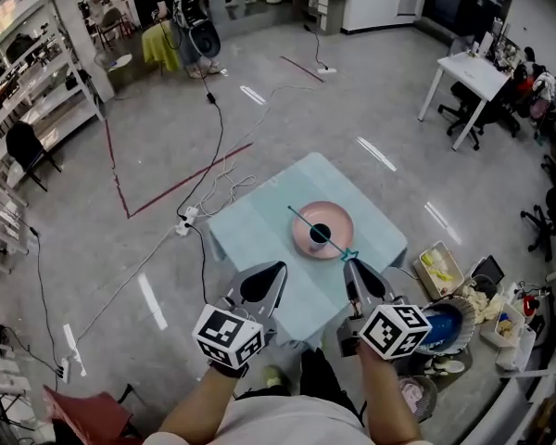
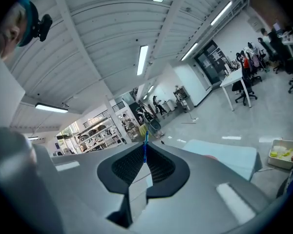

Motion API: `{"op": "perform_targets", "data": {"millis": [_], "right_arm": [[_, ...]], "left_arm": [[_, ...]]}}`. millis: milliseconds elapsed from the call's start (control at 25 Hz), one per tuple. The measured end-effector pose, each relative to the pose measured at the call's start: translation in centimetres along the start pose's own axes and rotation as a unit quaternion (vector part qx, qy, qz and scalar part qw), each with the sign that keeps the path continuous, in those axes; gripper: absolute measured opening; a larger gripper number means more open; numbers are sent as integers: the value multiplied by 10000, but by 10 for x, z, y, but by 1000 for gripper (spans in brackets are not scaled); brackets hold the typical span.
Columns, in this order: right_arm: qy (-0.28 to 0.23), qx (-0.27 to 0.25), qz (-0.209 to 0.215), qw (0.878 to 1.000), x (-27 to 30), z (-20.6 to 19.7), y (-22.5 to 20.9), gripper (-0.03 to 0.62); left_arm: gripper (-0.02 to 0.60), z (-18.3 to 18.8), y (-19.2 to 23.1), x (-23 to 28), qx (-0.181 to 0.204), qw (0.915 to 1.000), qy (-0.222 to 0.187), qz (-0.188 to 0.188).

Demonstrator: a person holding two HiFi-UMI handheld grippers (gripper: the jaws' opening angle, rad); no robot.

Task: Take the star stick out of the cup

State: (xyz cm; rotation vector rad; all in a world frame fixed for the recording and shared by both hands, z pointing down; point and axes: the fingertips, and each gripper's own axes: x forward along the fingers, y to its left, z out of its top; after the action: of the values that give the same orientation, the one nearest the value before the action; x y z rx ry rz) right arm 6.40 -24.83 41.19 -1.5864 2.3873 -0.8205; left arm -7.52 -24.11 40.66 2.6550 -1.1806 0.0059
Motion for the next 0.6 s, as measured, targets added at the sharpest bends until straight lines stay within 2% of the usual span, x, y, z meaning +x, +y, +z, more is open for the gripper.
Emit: {"op": "perform_targets", "data": {"millis": [280, 600], "right_arm": [[-281, -201, 337, 9988, -13, 19, 47, 28], [-577, -600, 452, 9955, -28, 35, 86, 28]], "left_arm": [[5, 41, -7, -29, 146, 9993, -349, -8], [5, 72, -11, -56, 249, 9978, -611, -17]]}}
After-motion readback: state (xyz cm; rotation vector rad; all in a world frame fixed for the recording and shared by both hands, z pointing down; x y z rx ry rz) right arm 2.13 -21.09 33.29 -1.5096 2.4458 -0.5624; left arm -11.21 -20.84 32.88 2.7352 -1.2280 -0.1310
